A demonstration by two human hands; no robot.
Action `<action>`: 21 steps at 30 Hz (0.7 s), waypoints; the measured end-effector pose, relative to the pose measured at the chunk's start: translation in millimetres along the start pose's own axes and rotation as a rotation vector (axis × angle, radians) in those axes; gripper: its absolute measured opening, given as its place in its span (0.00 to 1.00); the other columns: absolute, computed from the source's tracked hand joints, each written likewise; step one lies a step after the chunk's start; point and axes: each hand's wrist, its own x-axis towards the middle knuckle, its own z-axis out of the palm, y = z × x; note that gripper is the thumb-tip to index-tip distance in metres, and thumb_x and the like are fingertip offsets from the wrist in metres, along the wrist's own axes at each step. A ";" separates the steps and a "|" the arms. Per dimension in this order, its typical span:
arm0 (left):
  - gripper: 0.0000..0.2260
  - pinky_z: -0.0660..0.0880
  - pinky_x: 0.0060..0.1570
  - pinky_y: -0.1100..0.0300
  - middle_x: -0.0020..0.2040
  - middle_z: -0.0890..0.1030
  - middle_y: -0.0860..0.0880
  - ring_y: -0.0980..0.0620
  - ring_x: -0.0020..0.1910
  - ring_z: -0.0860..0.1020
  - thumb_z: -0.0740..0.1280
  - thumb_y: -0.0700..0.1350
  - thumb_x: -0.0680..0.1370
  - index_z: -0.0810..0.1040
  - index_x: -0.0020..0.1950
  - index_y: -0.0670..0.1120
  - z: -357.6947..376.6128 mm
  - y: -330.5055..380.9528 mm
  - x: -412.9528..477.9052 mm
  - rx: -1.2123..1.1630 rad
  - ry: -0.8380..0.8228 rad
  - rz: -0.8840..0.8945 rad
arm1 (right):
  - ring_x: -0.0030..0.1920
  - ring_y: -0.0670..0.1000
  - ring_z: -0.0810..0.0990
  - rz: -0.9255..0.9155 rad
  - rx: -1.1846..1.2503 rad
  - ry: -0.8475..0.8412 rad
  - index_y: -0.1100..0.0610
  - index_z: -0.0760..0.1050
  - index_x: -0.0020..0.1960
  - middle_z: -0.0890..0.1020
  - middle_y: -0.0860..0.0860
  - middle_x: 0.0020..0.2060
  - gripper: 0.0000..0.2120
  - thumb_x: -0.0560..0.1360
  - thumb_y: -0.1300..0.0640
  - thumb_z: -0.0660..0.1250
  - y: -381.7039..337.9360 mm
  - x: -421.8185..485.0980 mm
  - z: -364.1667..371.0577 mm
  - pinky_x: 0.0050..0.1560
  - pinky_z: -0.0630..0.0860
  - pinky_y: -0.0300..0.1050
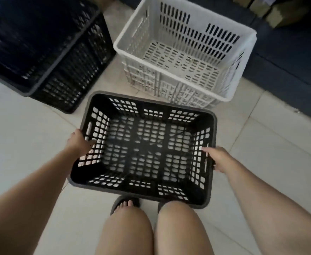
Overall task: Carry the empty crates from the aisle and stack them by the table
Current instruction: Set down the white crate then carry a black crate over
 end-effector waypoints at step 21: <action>0.09 0.73 0.21 0.64 0.35 0.72 0.46 0.49 0.30 0.71 0.63 0.36 0.78 0.72 0.57 0.41 -287.6 86.0 -209.6 -0.573 -0.146 0.090 | 0.29 0.50 0.73 -0.140 0.472 0.285 0.58 0.74 0.41 0.76 0.53 0.32 0.06 0.76 0.59 0.66 -11.4 -314.9 -196.9 0.31 0.73 0.42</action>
